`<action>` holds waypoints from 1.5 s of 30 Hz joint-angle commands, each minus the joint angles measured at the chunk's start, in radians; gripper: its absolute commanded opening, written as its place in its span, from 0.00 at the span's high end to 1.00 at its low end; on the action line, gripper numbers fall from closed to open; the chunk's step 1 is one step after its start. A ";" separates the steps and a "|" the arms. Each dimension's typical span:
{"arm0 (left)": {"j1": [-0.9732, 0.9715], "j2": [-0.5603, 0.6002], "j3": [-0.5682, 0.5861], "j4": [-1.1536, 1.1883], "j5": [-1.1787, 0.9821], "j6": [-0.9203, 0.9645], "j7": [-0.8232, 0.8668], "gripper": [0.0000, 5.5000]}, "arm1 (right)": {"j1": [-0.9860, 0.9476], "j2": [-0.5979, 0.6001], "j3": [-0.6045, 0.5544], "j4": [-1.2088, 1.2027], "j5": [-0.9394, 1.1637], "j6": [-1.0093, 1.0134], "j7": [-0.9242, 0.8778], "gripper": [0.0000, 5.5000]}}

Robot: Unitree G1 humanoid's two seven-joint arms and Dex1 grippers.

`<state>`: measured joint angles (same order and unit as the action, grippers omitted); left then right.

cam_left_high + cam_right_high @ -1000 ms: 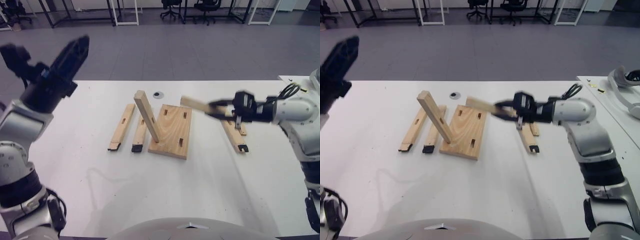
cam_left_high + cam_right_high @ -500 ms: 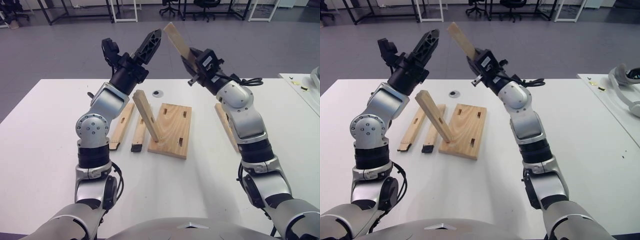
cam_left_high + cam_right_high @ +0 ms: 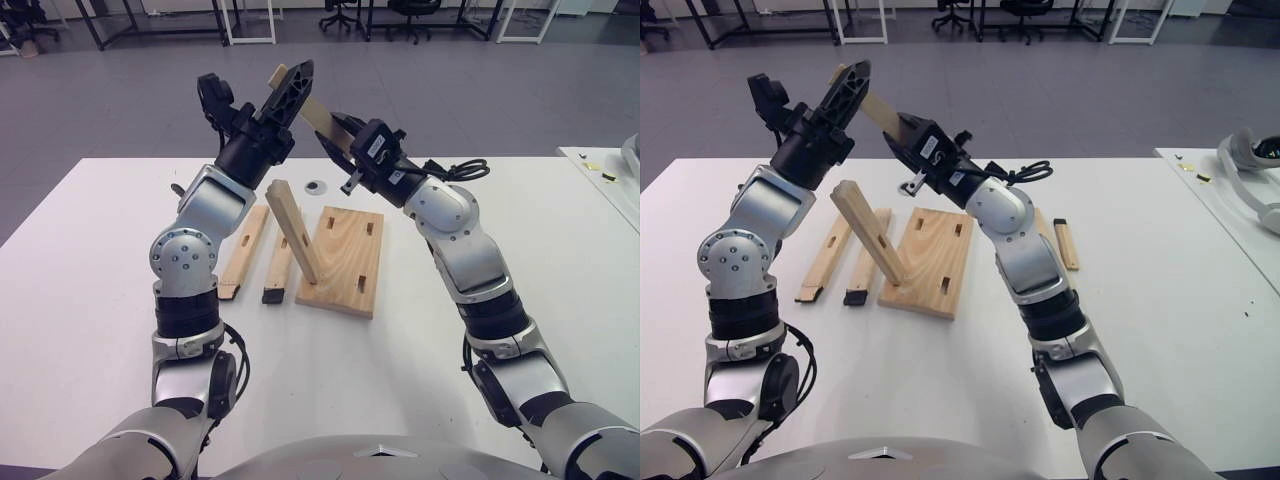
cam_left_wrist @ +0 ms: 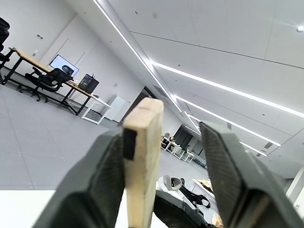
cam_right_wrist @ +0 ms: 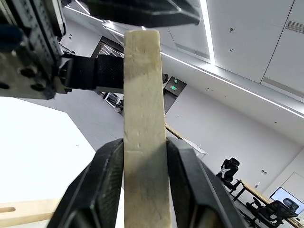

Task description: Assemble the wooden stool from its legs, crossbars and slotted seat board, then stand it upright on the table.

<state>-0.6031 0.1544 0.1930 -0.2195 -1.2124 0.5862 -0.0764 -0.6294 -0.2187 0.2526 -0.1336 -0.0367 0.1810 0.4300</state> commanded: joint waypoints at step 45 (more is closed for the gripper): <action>0.408 -0.222 0.103 0.272 0.534 -0.402 0.036 0.93 | 0.399 -0.159 -0.231 0.150 0.032 0.023 -0.051 0.34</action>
<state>-0.1989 -0.0537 0.3055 0.0243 -0.6963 0.2104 -0.0216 -0.2227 -0.3728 0.0198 -0.0022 -0.0023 0.2146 0.3700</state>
